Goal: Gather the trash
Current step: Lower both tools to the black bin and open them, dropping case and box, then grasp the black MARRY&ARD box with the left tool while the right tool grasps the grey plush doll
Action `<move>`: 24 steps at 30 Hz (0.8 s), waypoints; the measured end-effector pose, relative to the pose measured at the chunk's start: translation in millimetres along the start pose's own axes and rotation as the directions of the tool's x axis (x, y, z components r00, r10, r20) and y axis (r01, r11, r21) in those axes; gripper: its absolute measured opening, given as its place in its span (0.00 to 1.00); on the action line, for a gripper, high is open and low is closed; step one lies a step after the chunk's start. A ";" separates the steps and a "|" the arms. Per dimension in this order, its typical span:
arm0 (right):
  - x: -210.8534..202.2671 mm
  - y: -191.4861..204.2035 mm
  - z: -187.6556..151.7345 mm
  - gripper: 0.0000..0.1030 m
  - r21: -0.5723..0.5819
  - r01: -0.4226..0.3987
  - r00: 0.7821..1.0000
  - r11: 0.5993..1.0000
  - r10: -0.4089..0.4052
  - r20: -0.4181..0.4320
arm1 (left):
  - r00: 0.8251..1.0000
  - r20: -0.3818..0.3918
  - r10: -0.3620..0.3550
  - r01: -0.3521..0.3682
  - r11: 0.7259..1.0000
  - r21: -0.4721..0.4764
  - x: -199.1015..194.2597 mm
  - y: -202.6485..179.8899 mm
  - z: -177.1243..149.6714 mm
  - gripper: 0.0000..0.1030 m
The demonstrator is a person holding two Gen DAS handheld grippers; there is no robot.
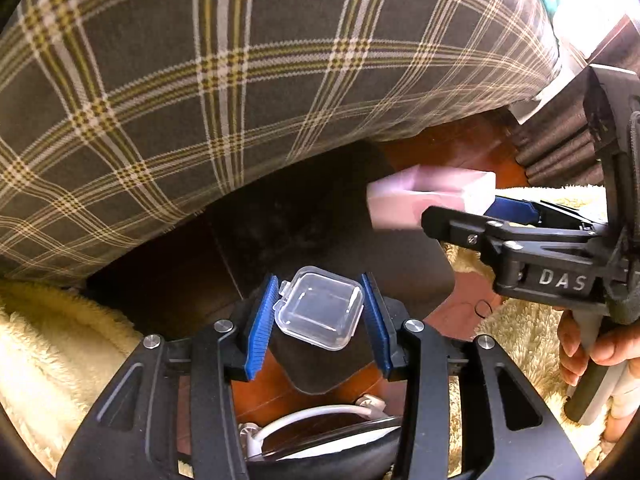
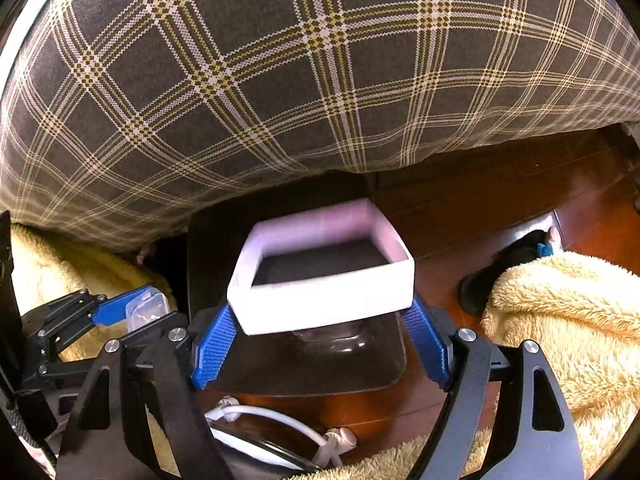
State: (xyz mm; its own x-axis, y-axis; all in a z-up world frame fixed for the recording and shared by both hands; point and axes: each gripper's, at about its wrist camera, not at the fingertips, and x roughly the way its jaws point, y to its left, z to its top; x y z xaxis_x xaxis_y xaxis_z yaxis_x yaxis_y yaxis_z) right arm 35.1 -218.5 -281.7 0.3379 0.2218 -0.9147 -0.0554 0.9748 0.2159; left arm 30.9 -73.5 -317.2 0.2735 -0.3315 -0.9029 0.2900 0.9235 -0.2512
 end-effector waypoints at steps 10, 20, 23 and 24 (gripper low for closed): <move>-13.0 -7.7 4.6 0.78 0.035 -0.009 0.999 0.999 0.007 0.046 | 0.999 0.041 0.020 -0.019 1.000 -0.018 -18.0 10.1 1.4 0.66; -89.2 1.0 18.6 0.78 -0.001 0.002 0.963 1.000 -0.002 0.270 | 0.970 0.226 0.089 -0.097 0.995 0.025 -95.7 -0.7 8.5 0.77; -119.0 9.0 28.7 0.78 -0.030 0.008 0.936 1.000 0.003 0.352 | 0.954 0.280 0.105 -0.115 0.993 0.018 -123.4 0.9 11.4 0.78; -127.7 11.6 32.6 0.78 -0.039 0.014 0.926 0.999 0.002 0.378 | 0.948 0.300 0.110 -0.120 0.993 0.014 -134.1 2.1 15.0 0.78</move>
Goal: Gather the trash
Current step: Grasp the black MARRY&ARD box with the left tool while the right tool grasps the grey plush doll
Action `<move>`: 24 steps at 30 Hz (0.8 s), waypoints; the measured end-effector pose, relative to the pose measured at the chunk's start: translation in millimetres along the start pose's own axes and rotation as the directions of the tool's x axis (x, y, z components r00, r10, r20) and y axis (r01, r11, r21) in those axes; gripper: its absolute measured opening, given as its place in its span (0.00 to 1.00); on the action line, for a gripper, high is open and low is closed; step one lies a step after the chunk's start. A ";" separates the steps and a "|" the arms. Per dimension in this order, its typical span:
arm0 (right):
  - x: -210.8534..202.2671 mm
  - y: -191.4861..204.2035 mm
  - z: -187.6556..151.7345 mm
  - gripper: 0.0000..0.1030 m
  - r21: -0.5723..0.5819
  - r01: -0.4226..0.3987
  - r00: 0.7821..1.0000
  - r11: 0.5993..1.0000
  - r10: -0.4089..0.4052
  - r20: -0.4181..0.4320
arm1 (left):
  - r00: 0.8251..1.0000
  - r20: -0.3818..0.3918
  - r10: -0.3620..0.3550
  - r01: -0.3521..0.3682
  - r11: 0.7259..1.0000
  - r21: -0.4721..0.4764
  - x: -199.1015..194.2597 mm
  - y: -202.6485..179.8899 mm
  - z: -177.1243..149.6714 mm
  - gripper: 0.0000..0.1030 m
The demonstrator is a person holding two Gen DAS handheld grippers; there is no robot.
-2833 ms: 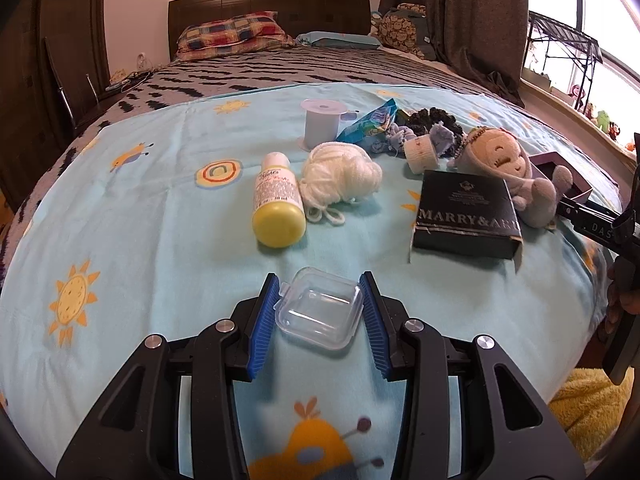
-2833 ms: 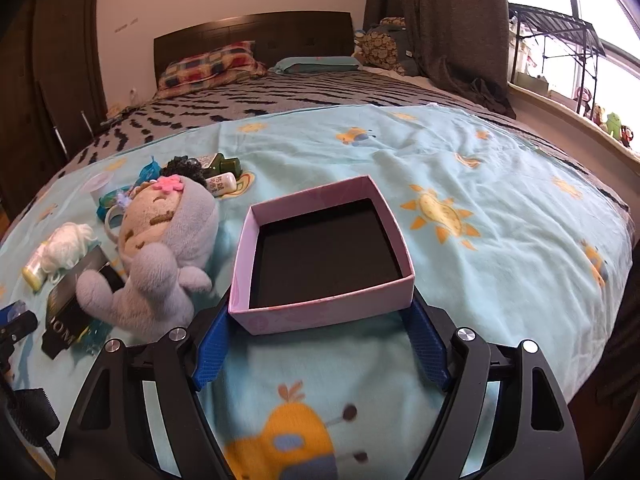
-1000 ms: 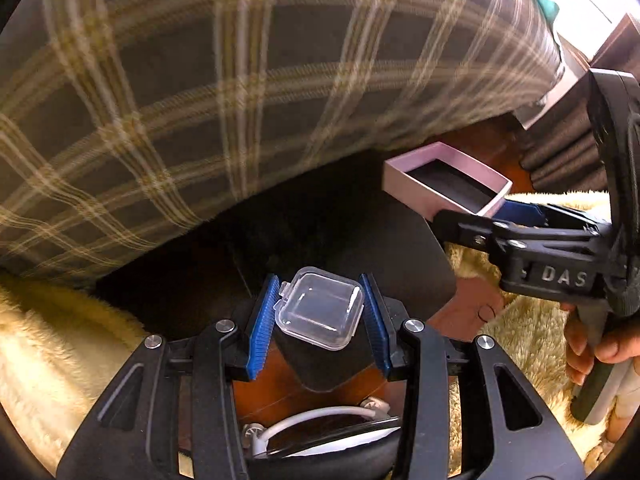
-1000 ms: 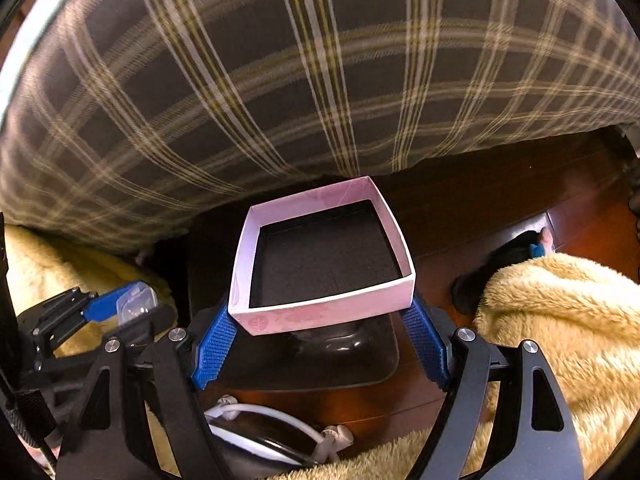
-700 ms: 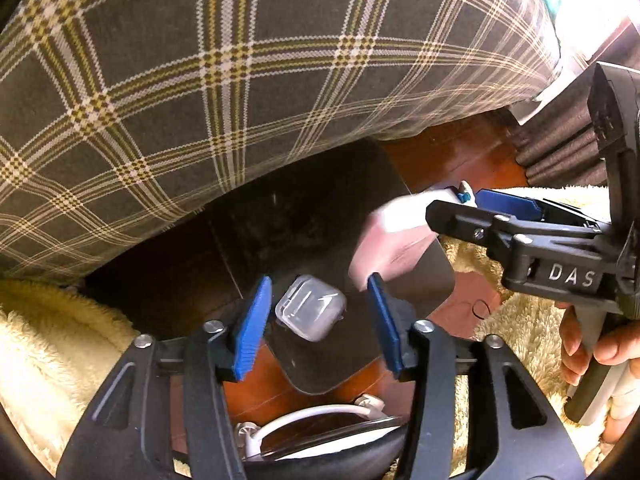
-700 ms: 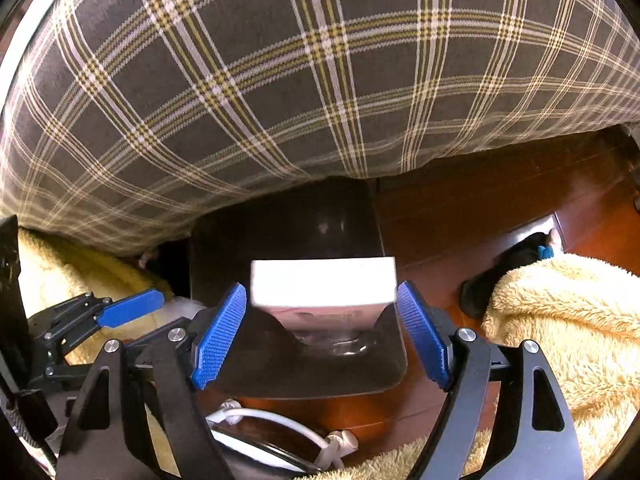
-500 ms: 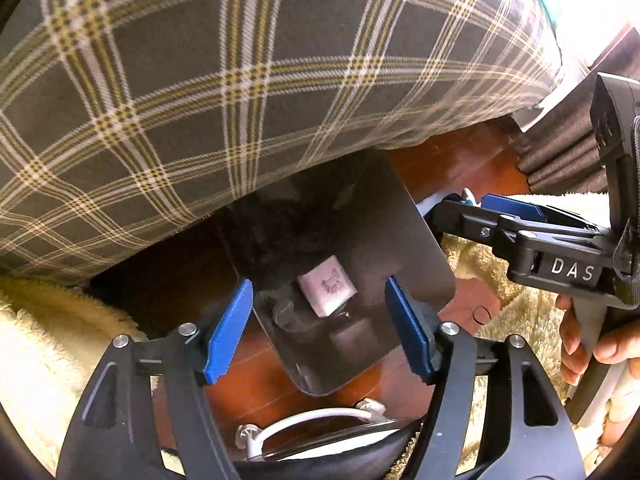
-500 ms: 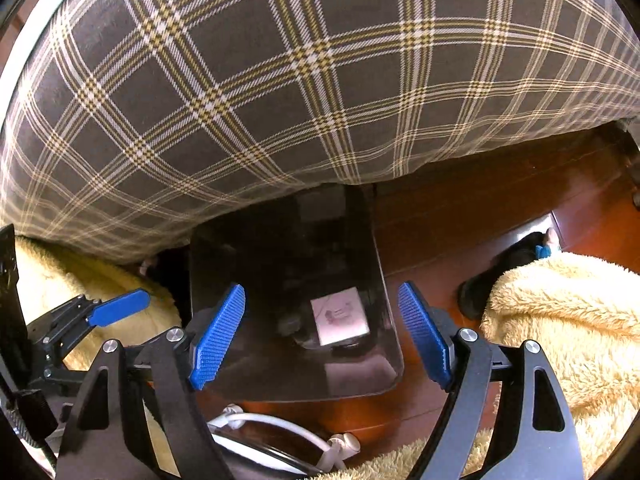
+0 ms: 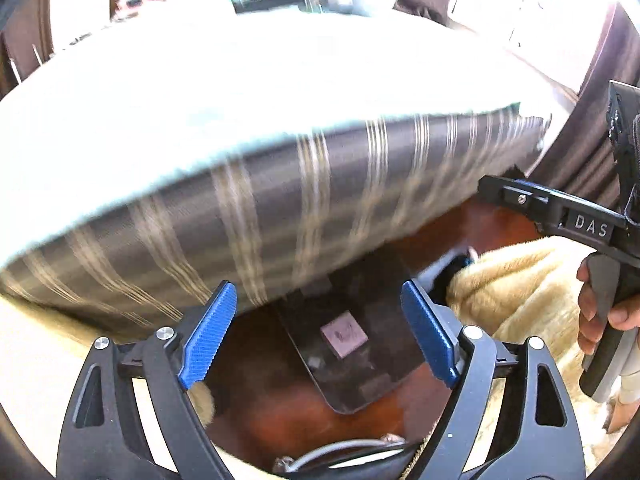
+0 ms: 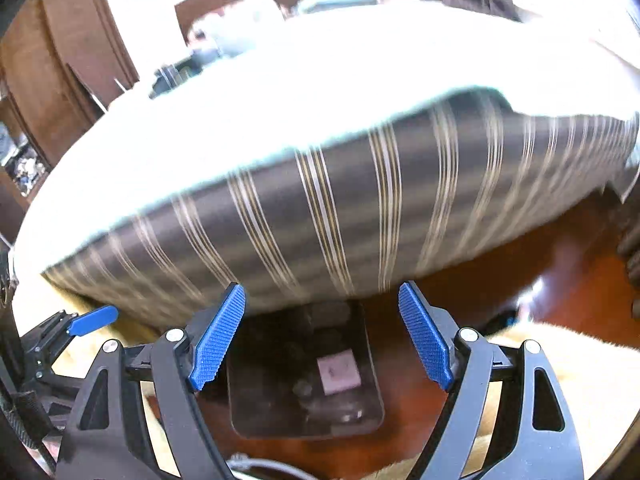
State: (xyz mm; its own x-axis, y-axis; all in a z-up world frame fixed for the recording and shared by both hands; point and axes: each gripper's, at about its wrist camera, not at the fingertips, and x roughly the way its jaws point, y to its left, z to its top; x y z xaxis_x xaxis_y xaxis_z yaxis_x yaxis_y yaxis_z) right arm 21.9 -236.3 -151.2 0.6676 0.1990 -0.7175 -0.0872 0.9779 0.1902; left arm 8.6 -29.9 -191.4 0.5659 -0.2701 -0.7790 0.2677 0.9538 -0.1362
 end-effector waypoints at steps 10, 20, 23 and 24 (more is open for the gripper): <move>-27.3 20.5 76.5 0.80 -0.078 0.026 0.983 0.997 -0.011 0.182 | 0.986 0.153 0.067 -0.065 0.998 -0.018 -51.5 24.8 58.4 0.82; 5.4 39.1 124.8 0.80 -0.139 -0.009 0.985 0.990 0.033 0.171 | 0.985 0.163 0.061 -0.060 0.998 -0.016 -40.4 39.0 111.6 0.83; 16.5 46.7 136.2 0.80 -0.163 -0.033 0.984 0.986 0.060 0.166 | 0.986 0.159 0.051 -0.049 0.999 -0.018 -33.4 42.0 120.9 0.83; 21.9 50.5 139.7 0.79 -0.172 -0.034 0.984 0.985 0.062 0.164 | 0.986 0.160 0.051 -0.048 0.999 -0.019 -31.5 42.1 124.2 0.83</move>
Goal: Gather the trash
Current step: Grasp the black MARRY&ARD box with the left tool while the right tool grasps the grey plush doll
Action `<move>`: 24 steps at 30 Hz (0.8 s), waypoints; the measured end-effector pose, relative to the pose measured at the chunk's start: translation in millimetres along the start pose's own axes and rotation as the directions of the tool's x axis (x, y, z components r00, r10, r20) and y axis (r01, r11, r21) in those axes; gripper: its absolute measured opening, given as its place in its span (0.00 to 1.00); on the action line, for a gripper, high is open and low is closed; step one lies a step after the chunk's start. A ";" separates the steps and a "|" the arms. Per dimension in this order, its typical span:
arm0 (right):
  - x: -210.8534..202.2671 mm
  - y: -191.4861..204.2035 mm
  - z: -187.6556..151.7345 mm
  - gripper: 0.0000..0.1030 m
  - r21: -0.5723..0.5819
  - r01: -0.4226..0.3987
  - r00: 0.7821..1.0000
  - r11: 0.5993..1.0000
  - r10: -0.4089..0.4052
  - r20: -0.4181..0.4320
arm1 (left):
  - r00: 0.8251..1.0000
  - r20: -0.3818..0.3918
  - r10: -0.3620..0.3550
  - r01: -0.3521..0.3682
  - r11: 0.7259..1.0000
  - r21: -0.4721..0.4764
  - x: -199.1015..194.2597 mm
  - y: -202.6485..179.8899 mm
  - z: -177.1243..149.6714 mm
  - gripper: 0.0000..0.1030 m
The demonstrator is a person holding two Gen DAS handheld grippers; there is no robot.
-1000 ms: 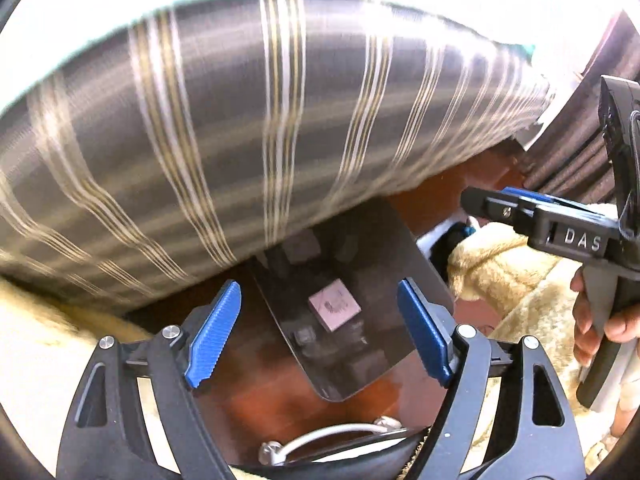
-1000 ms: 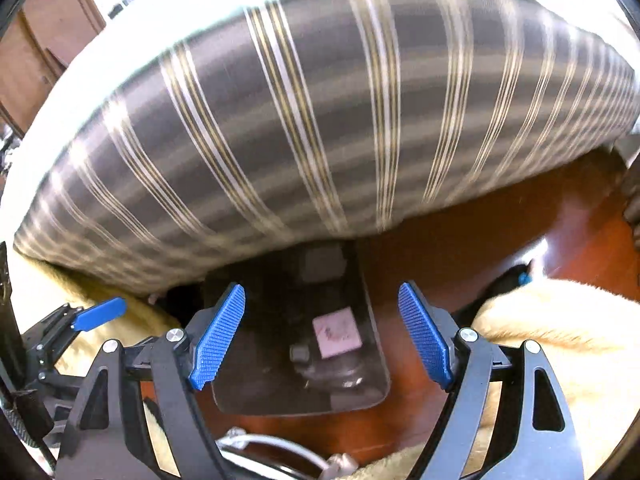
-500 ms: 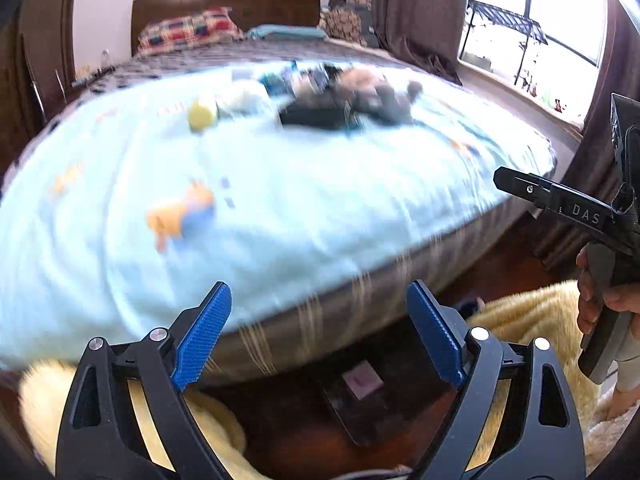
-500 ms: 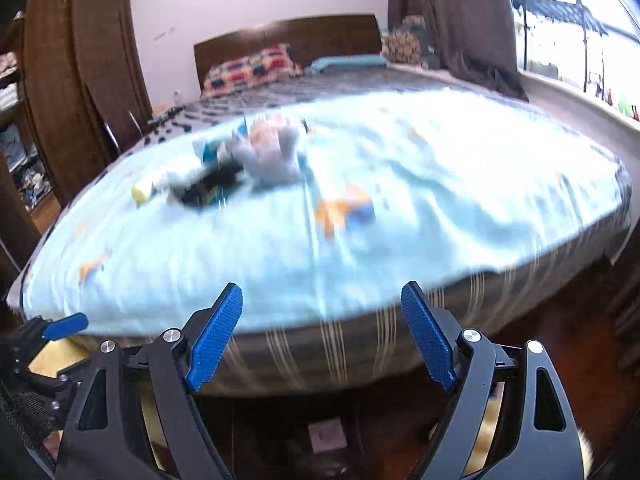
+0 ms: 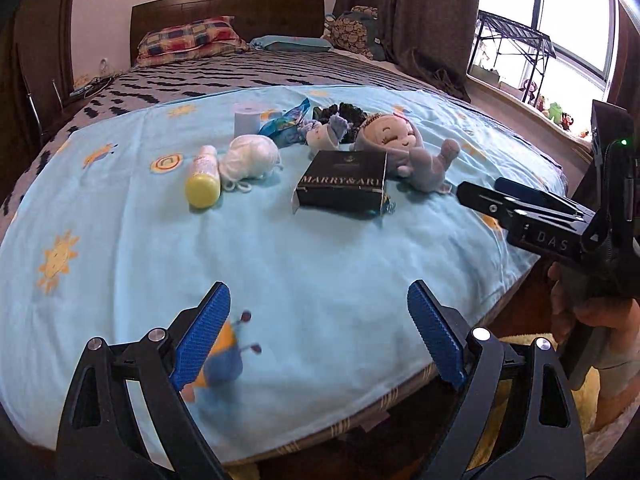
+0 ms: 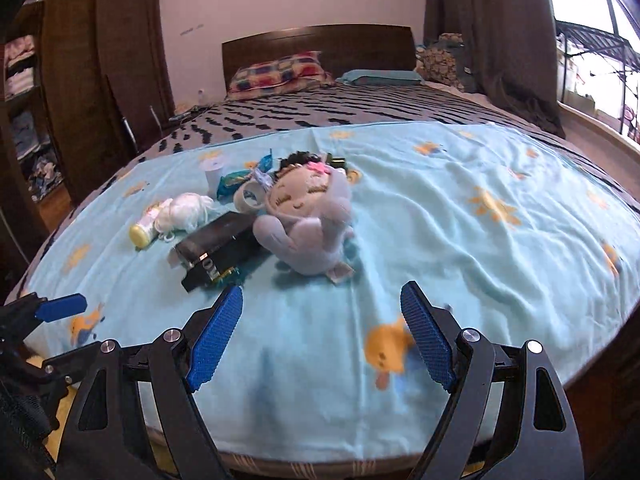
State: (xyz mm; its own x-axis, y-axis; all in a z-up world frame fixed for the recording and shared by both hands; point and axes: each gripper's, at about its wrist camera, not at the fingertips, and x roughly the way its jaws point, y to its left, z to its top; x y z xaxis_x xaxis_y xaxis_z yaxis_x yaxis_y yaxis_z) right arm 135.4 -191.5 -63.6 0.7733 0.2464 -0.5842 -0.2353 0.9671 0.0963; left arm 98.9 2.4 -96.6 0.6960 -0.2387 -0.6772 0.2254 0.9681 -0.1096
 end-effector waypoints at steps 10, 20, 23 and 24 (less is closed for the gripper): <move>55.1 5.4 21.0 0.65 -0.036 0.011 0.998 0.999 -0.013 -0.062 | 0.999 -0.032 0.008 -0.008 1.000 0.020 30.8 1.8 21.4 0.83; 64.6 -18.0 37.4 0.49 0.013 0.001 0.999 1.000 0.000 -0.036 | 0.999 -0.044 -0.021 0.022 1.000 0.013 58.8 -1.7 49.1 0.83; 64.8 -23.2 40.7 0.48 0.014 0.033 0.999 0.999 -0.032 -0.017 | 0.998 -0.049 -0.043 0.044 0.999 0.021 68.4 -7.7 59.4 0.83; 63.8 -25.0 41.5 0.47 0.016 0.041 0.999 0.999 -0.040 -0.010 | 0.998 -0.051 -0.048 0.049 0.998 0.027 72.5 -10.0 62.8 0.83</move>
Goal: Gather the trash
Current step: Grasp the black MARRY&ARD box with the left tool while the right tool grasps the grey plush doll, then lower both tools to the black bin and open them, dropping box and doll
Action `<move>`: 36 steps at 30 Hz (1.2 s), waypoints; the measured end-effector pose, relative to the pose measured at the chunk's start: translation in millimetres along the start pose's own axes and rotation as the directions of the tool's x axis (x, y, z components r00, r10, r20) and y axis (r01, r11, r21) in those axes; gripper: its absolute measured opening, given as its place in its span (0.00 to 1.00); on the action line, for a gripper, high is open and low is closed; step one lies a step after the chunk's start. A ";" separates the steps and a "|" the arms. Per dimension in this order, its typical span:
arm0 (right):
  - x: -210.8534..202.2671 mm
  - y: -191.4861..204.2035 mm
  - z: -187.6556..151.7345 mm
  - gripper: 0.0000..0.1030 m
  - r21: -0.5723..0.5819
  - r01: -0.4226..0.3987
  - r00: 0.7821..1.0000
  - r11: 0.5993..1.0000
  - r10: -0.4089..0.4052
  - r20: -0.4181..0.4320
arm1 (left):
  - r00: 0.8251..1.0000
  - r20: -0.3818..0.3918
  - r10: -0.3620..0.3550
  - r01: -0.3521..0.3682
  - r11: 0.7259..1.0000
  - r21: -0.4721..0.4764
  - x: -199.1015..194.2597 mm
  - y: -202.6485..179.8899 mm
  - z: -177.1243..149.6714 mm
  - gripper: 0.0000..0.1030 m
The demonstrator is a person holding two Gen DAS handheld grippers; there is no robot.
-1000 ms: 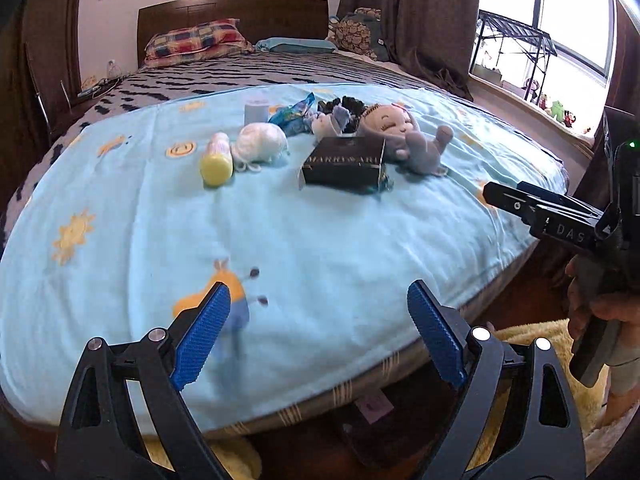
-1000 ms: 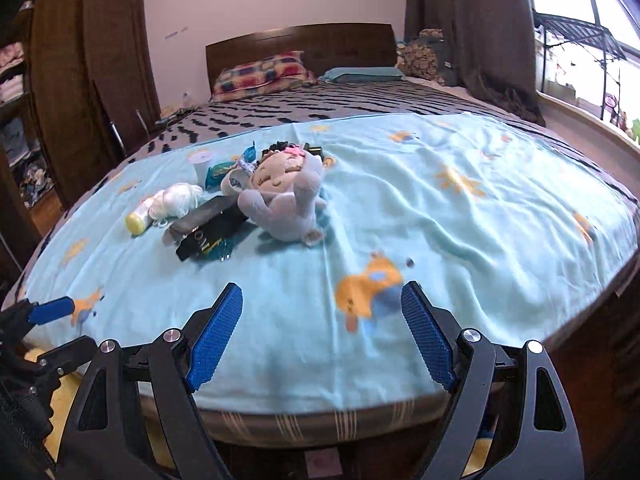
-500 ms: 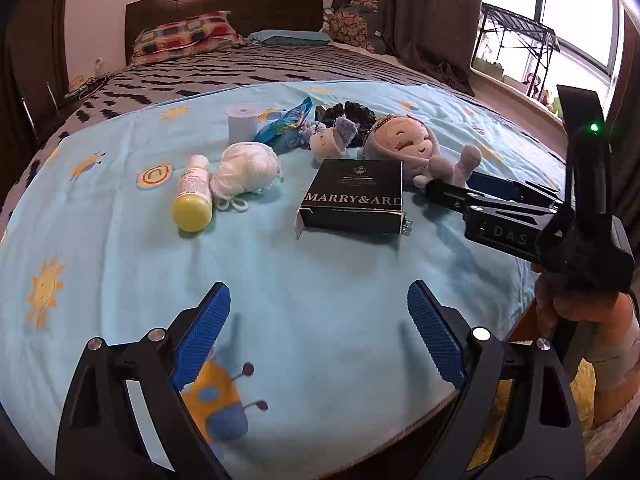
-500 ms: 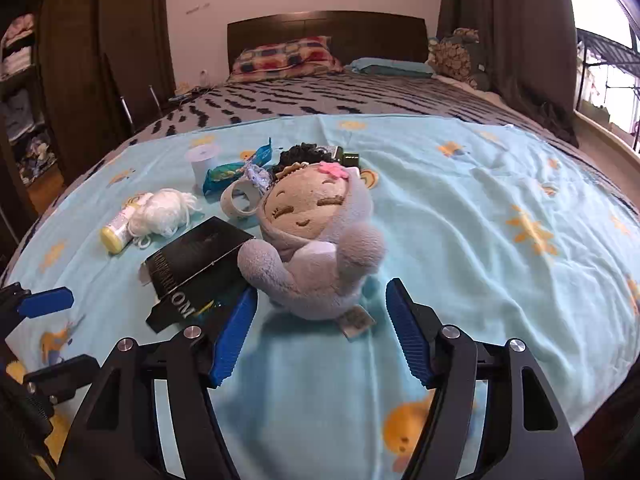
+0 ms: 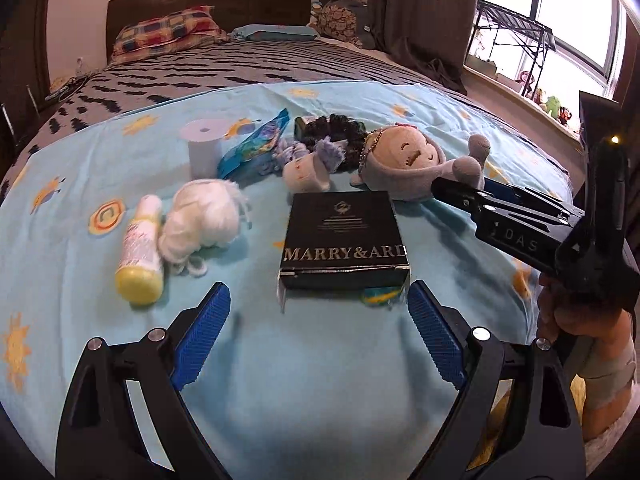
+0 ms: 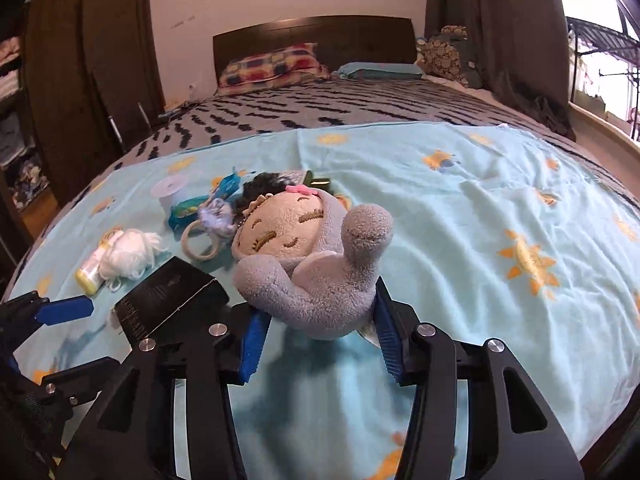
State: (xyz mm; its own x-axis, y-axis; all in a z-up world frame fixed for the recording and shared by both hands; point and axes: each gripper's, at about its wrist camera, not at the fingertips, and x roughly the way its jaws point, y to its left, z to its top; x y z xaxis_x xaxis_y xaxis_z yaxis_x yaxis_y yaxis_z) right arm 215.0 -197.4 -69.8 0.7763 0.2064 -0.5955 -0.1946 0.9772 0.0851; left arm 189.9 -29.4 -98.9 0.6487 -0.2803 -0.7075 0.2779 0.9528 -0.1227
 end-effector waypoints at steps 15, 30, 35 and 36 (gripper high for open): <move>-8.6 -21.1 0.2 0.47 0.037 0.028 0.999 0.999 -0.029 0.022 | 0.999 -0.027 0.035 -0.035 0.999 -0.007 28.7 -13.2 35.5 0.85; -11.3 -26.8 -0.1 0.47 0.056 0.027 0.999 0.998 -0.029 0.035 | 0.995 -0.093 0.044 -0.047 0.998 -0.040 65.1 -5.4 44.7 0.69; -20.2 -24.4 1.3 0.47 0.043 0.041 0.997 0.998 -0.044 0.069 | 0.998 -0.042 0.047 -0.048 0.999 -0.024 45.5 -7.8 48.8 0.69; -24.6 -23.3 1.6 0.46 0.043 0.042 0.996 0.998 -0.046 0.082 | 0.999 -0.019 0.048 -0.049 0.999 -0.024 35.4 -8.2 50.2 0.69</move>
State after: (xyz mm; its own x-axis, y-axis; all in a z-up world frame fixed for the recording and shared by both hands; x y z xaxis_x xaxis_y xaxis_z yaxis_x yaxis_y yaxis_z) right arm 201.4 -225.2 -56.0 0.8308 0.1650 -0.5316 -0.1357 0.9863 0.0941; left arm 246.2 -53.0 -87.9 0.6478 -0.2319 -0.7256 0.2292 0.9677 -0.1047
